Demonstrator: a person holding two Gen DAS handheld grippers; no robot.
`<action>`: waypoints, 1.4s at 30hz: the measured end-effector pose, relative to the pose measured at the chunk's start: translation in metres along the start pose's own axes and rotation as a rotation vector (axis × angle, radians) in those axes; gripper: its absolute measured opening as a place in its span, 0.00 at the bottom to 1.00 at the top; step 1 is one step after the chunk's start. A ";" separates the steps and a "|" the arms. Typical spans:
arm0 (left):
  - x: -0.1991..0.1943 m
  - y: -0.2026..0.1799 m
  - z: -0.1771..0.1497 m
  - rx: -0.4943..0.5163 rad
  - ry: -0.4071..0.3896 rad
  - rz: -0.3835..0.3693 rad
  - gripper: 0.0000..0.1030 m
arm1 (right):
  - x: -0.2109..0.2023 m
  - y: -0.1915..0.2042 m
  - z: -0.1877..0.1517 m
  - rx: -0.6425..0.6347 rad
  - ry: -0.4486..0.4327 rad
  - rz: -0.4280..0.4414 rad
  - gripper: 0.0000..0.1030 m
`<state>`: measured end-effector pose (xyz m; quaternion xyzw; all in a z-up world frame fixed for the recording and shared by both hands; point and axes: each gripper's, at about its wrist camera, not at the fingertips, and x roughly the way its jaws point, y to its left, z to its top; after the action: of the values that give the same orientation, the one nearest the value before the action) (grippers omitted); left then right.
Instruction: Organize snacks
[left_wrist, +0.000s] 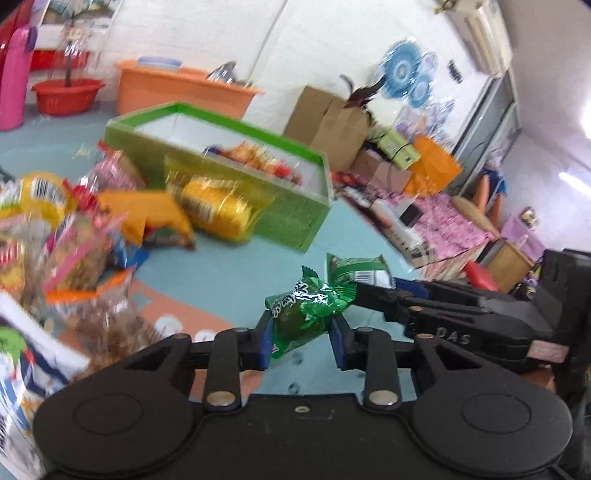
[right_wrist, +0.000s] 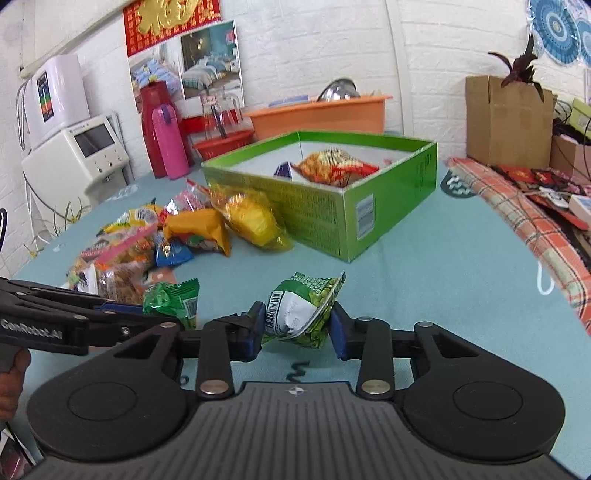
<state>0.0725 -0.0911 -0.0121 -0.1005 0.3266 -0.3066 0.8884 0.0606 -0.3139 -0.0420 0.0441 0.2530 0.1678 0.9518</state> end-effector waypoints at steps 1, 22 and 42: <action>-0.004 -0.003 0.007 0.015 -0.015 -0.004 0.66 | -0.003 0.001 0.004 -0.006 -0.018 -0.002 0.61; 0.078 0.022 0.147 -0.033 -0.125 0.037 0.67 | 0.054 -0.026 0.084 -0.039 -0.216 -0.110 0.60; 0.100 0.038 0.135 -0.046 -0.070 0.107 1.00 | 0.083 -0.024 0.067 -0.154 -0.178 -0.154 1.00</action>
<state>0.2370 -0.1247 0.0248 -0.1139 0.3072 -0.2476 0.9118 0.1684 -0.3079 -0.0270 -0.0339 0.1568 0.1086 0.9811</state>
